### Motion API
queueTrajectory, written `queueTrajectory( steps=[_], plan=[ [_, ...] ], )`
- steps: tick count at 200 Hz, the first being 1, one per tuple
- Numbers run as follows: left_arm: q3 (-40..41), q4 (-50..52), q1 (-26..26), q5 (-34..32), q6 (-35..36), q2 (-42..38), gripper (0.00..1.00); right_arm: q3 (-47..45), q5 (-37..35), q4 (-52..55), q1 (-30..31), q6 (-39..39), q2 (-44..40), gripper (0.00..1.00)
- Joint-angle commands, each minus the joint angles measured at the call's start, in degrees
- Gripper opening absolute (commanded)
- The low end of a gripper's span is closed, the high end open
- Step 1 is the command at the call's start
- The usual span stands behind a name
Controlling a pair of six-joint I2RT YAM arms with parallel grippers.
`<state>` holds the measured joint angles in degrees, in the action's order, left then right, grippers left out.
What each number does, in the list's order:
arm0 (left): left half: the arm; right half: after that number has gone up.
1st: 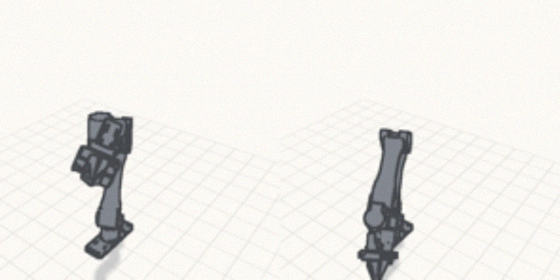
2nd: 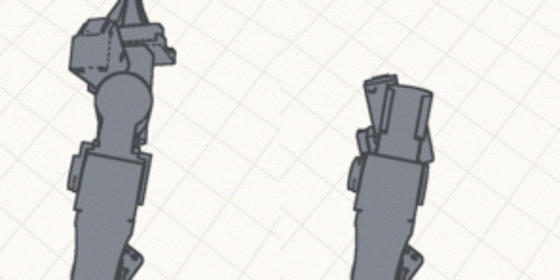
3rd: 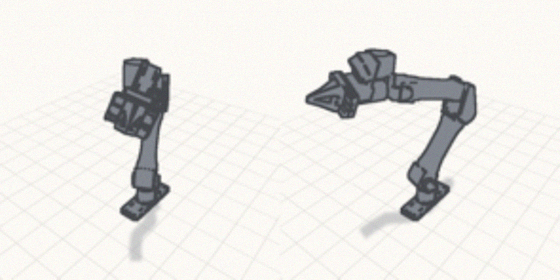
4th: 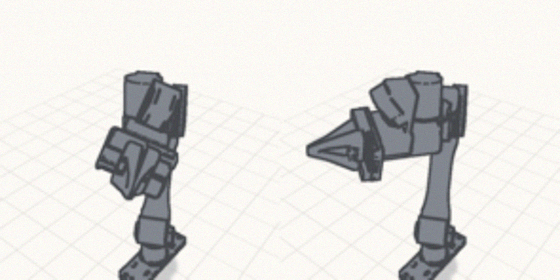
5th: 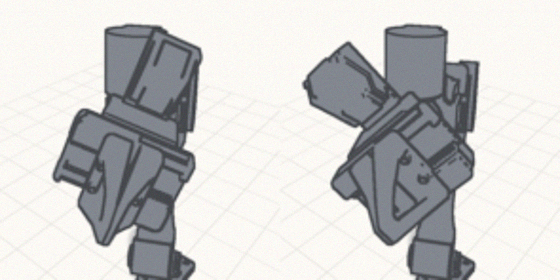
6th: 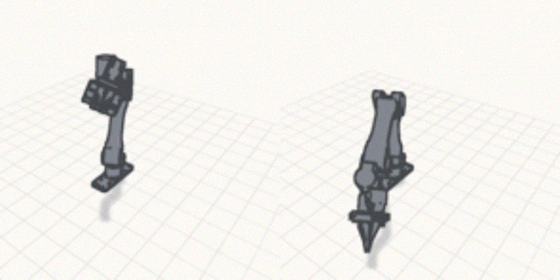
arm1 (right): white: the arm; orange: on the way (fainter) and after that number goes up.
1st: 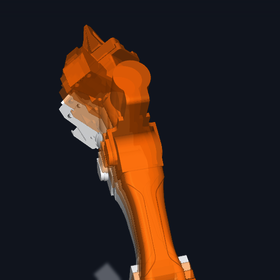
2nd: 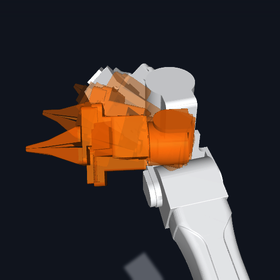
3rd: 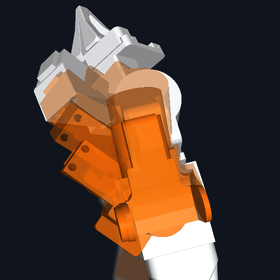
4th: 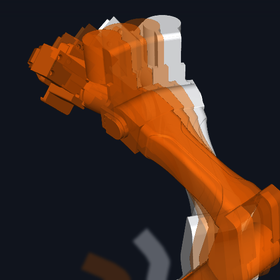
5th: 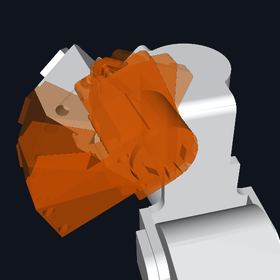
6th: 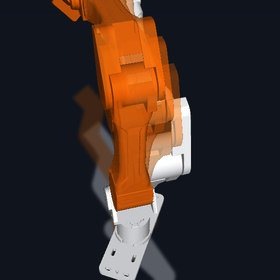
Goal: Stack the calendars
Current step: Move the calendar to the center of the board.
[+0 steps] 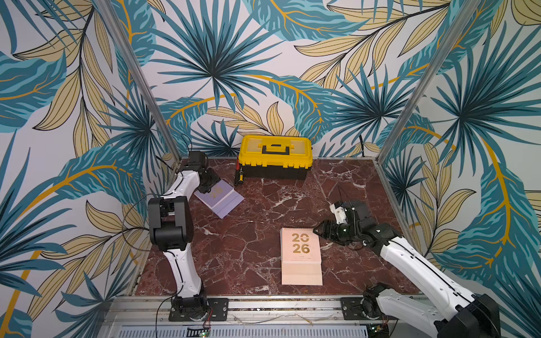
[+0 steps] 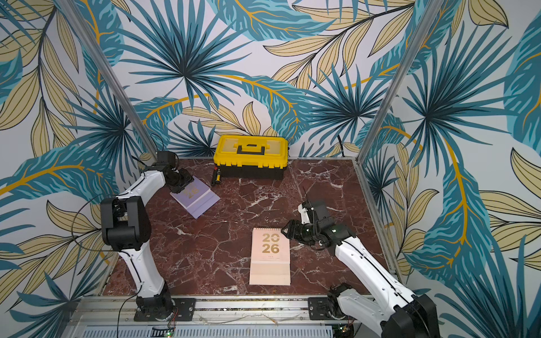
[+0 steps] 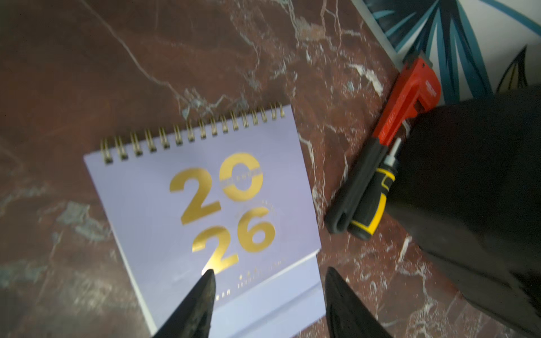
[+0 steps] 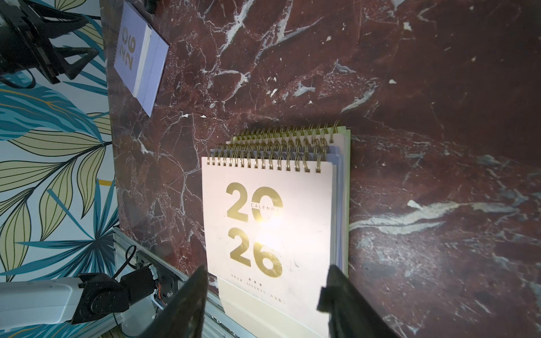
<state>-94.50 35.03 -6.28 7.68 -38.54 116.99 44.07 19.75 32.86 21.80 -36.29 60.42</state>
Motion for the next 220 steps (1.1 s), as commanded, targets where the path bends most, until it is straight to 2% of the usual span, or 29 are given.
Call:
queueTrajectory(
  steps=[1, 66, 94, 113, 155, 170, 194, 220],
  plan=[
    [-6.7, 0.5, -1.3, -1.1, 1.4, 4.8, 0.6, 0.7, 1.4, 0.2, -0.9, 1.5, 0.6, 0.64],
    [-25.7, 0.6, -3.3, 2.5, -1.8, 21.7, 0.6, 3.4, 3.1, 1.2, -2.4, 1.9, 3.5, 0.64],
    [-30.3, 1.2, -3.4, 3.6, -3.5, 26.5, 0.6, 3.7, 3.4, 1.2, -2.7, 1.6, 3.8, 0.64],
    [-31.8, 2.1, -3.4, 4.5, -3.6, 28.5, 0.6, 3.9, 3.5, 1.2, -2.7, 1.6, 4.1, 0.64],
    [-27.8, 2.1, -2.5, 5.2, -1.9, 27.4, 0.6, 4.2, 3.3, 2.1, -2.7, 2.2, 3.8, 0.64],
    [-25.0, 2.3, -1.8, 2.8, 0.6, 25.5, 0.6, 4.3, 3.1, 2.6, -2.8, 2.4, 3.3, 0.64],
    [-23.9, 5.9, 0.8, -9.1, 9.2, 23.5, 0.6, 4.0, 3.0, 3.7, -2.9, 2.8, 1.5, 0.64],
    [-27.9, 11.4, 1.5, -9.0, 11.3, 25.7, 0.6, 3.2, 2.6, 5.4, -3.0, 3.5, -0.5, 0.64]
  ],
)
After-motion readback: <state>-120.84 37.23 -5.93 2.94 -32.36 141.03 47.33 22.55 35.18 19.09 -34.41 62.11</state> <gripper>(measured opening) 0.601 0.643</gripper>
